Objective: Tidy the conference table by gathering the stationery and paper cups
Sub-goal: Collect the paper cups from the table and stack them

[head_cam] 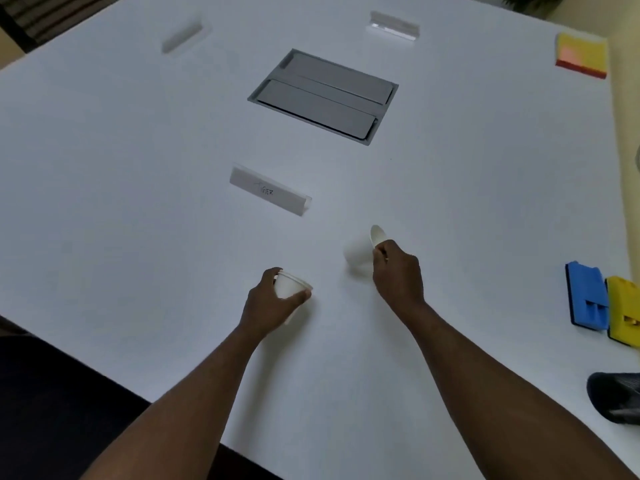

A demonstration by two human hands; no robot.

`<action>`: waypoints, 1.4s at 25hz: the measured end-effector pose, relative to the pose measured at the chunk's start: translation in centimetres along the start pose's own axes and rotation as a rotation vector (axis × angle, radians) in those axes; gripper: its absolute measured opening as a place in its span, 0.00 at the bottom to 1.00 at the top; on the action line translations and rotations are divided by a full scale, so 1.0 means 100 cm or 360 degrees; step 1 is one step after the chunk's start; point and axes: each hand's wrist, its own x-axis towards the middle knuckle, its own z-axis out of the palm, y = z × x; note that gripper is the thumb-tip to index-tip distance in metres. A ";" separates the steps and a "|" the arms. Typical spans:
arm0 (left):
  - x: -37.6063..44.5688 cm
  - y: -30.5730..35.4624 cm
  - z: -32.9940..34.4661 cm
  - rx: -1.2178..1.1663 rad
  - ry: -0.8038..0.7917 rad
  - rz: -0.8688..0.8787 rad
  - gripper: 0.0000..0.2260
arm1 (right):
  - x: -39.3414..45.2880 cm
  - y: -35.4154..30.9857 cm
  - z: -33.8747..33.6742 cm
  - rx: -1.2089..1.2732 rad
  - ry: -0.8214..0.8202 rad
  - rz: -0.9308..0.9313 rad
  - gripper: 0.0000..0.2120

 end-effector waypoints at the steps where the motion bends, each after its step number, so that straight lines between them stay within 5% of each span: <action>1: 0.002 -0.003 -0.004 -0.0022 0.0015 -0.0041 0.38 | 0.014 -0.007 0.005 -0.0066 0.0001 -0.0090 0.09; 11: -0.007 -0.029 -0.001 0.0170 -0.0038 -0.0142 0.37 | 0.088 -0.018 0.048 -0.0410 -0.0297 -0.0019 0.12; 18: -0.010 -0.022 0.004 0.0180 0.0007 -0.0138 0.36 | 0.002 -0.024 0.031 -0.0032 0.0197 -0.0203 0.12; 23: -0.029 0.001 -0.006 0.0169 -0.0111 -0.0003 0.37 | -0.079 -0.020 0.027 0.0331 -0.0551 0.0331 0.10; 28: -0.083 0.024 -0.036 0.0130 -0.0051 0.0237 0.37 | -0.113 -0.061 0.000 0.0586 -0.0566 0.0067 0.08; 35: -0.205 0.053 -0.130 0.0100 0.0578 0.0449 0.37 | -0.172 -0.166 -0.052 0.0845 -0.0701 -0.0565 0.09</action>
